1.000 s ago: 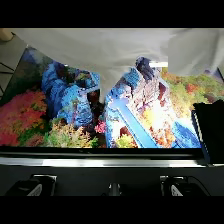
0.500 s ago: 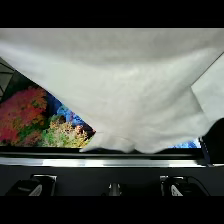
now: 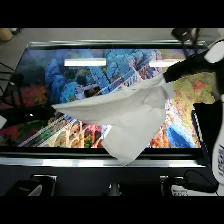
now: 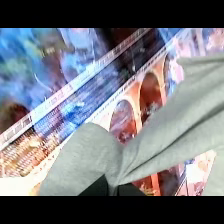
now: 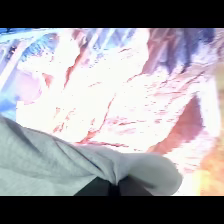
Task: Fold the shirts.
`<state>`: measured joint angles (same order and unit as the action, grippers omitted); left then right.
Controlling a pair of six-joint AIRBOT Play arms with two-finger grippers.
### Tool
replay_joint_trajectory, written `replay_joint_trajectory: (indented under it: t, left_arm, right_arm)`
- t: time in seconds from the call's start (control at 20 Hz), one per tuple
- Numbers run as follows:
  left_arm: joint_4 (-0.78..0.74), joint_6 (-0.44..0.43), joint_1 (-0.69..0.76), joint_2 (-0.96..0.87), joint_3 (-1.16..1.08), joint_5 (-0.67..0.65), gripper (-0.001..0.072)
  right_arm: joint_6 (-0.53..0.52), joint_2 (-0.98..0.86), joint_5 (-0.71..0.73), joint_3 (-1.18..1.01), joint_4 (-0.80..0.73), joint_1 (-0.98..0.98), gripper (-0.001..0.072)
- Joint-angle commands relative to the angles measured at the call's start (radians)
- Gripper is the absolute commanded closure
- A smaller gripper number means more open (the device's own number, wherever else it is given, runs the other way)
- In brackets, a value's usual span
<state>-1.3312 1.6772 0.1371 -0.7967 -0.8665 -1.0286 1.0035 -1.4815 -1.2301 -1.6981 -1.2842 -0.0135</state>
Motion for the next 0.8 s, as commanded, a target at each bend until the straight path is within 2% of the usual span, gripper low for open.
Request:
replay_joint_trajectory:
  t: [0.0,0.05,0.1,0.2,0.3,0.35,0.4,0.5,0.55,0.65,0.75]
  left_arm:
    - [0.079,0.007,0.000,-0.050,0.119,0.044,0.0674]
    - [0.079,0.007,0.000,-0.056,0.119,0.065,0.0675]
    - [0.078,0.007,-0.001,-0.057,0.119,0.084,0.0674]
    - [0.070,-0.006,-0.001,-0.056,0.119,0.095,0.0674]
    - [0.071,-0.031,-0.001,-0.056,0.119,0.095,0.0674]
    - [0.070,-0.031,-0.001,-0.056,0.119,0.095,0.0674]
    - [0.068,-0.031,-0.001,-0.056,0.119,0.095,0.0674]
    - [0.068,-0.031,0.000,-0.056,0.119,0.095,0.0674]
    - [0.068,-0.031,0.000,-0.055,0.119,0.095,0.0674]
    - [0.068,-0.031,0.000,-0.056,0.119,0.096,0.0674]
    - [0.075,-0.031,0.000,-0.055,0.119,0.095,0.0674]
  right_arm:
    - [0.013,-0.207,0.025,0.026,0.190,-0.002,0.0561]
    - [0.005,-0.216,0.006,0.026,0.185,0.001,0.0319]
    - [-0.025,-0.211,-0.032,0.019,0.164,0.009,0.0250]
    - [-0.076,-0.185,-0.172,0.007,0.104,0.048,0.0182]
    - [-0.067,-0.177,-0.363,0.024,0.076,0.124,0.0167]
    - [-0.061,-0.166,-0.444,0.077,0.076,0.154,0.0209]
    - [-0.061,-0.129,-0.431,0.174,0.068,0.170,0.0220]
    - [-0.043,-0.023,-0.301,0.449,0.065,0.174,0.0201]
    - [-0.029,0.015,-0.226,0.576,0.109,0.170,0.0143]
    - [-0.027,0.051,-0.034,0.776,0.257,0.160,0.0142]
    - [-0.011,0.044,0.095,0.869,0.374,0.138,0.0143]
